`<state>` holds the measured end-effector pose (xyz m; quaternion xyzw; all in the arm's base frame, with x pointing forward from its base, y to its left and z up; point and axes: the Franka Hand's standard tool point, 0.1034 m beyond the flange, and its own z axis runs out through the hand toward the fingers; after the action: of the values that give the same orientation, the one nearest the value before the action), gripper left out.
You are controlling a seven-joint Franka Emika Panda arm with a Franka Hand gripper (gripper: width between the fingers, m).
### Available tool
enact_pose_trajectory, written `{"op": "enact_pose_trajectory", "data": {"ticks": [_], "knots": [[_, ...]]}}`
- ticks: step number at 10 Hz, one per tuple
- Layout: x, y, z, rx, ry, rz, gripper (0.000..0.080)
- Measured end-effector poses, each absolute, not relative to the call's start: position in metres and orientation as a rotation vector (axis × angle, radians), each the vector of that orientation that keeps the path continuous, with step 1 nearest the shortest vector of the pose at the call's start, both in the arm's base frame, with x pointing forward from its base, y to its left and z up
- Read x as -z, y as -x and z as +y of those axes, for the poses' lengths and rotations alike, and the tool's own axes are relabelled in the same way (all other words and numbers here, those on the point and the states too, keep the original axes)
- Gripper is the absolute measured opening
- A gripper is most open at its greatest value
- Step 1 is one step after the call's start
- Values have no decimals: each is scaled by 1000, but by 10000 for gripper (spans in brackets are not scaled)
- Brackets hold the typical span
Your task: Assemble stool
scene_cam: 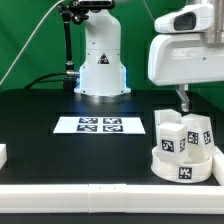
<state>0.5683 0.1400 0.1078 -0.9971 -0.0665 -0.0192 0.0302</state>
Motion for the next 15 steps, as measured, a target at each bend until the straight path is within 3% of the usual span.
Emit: {"op": "enact_pose_trajectory", "data": {"ticks": [5,12,14,15], "knots": [[-101,-567,143,88,3004,-823,649],[-80,-563,130,32,3016,-805,649],[-77,-563,127,26,3019,-797,392],[-77,-563,127,27,3020,-793,392]]}}
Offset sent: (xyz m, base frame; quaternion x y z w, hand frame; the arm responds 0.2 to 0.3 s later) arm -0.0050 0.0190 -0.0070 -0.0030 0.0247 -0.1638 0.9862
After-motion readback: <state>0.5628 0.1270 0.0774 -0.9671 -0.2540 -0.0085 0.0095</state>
